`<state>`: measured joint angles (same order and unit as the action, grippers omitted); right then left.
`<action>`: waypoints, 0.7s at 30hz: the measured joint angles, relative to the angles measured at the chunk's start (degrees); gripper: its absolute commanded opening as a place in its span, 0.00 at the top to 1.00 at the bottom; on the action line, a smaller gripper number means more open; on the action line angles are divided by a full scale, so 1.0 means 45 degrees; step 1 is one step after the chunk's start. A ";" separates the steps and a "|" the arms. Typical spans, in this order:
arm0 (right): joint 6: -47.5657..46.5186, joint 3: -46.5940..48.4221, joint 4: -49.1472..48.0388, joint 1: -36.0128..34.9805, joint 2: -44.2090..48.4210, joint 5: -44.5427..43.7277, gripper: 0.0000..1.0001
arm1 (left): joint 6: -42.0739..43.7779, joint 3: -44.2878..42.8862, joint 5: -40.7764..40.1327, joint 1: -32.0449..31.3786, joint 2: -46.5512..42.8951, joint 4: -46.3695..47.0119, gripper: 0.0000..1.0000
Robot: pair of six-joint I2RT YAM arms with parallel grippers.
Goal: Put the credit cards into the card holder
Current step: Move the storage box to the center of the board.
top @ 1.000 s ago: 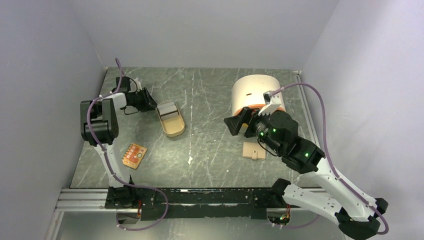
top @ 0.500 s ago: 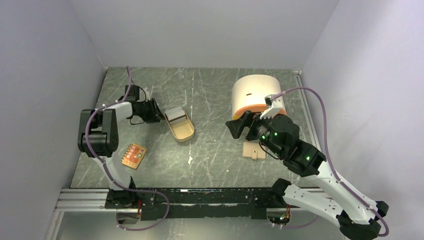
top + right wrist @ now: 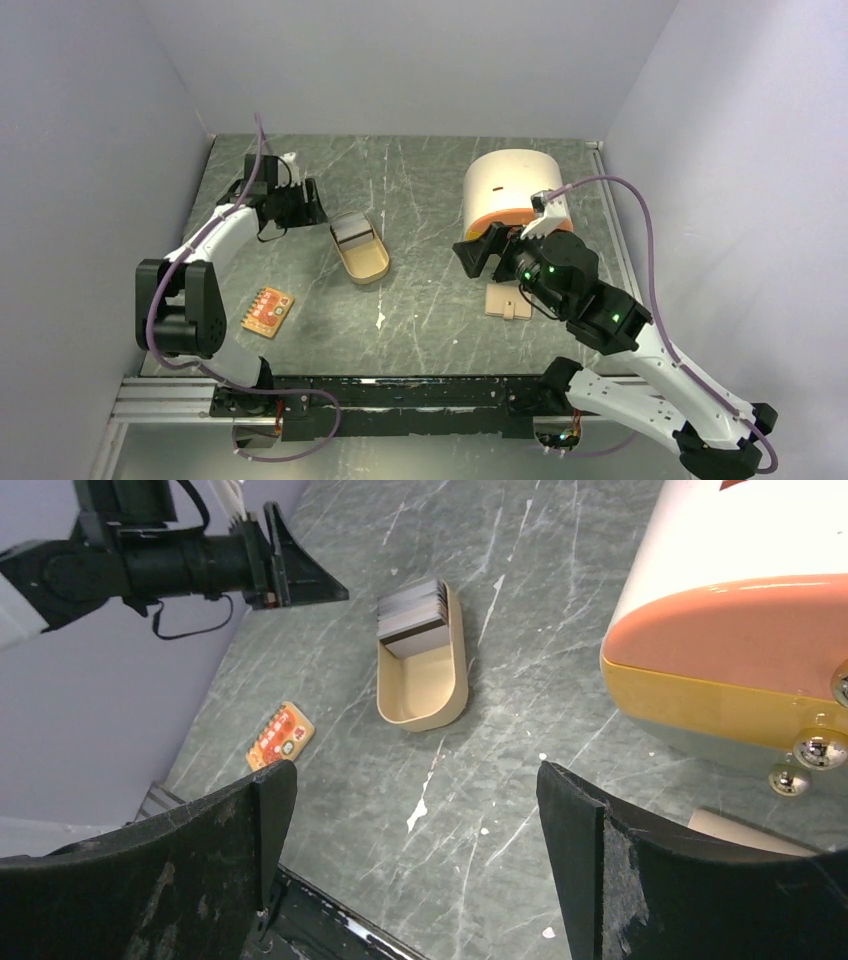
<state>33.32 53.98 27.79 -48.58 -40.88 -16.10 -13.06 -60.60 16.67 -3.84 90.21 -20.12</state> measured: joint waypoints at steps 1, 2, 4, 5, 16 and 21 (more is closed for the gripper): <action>0.0000 0.0000 -0.0005 0.0000 -0.0034 -0.0005 0.06 | 0.0296 -0.0136 -0.0102 -0.0117 -0.0126 -0.0068 0.29; 0.0000 0.0000 0.0000 0.0000 -0.0063 -0.0005 0.06 | 0.0607 -0.0291 -0.0146 -0.0238 -0.0233 -0.0131 0.29; -0.0005 0.0000 0.0005 0.0000 -0.0121 -0.0049 0.06 | 0.1268 -0.0651 -0.0131 -0.0500 -0.0340 -0.0228 0.30; -0.0005 0.0000 0.0015 0.0000 -0.0155 -0.0068 0.06 | 0.1622 -0.0879 -0.0151 -0.0651 -0.0340 -0.0287 0.29; 0.0005 0.0005 0.0131 0.0000 -0.0588 -0.0291 0.06 | 0.5877 -0.3211 -0.1894 -0.3424 0.1224 -0.1243 0.19; 0.0000 0.0107 0.0199 0.0000 -0.0918 -0.0345 0.06 | 0.6989 -0.4265 -0.2909 -0.4697 0.3070 -0.2089 0.18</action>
<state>33.32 54.46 28.69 -48.58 -45.01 -17.65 18.39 -79.79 3.57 -24.97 104.03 -29.52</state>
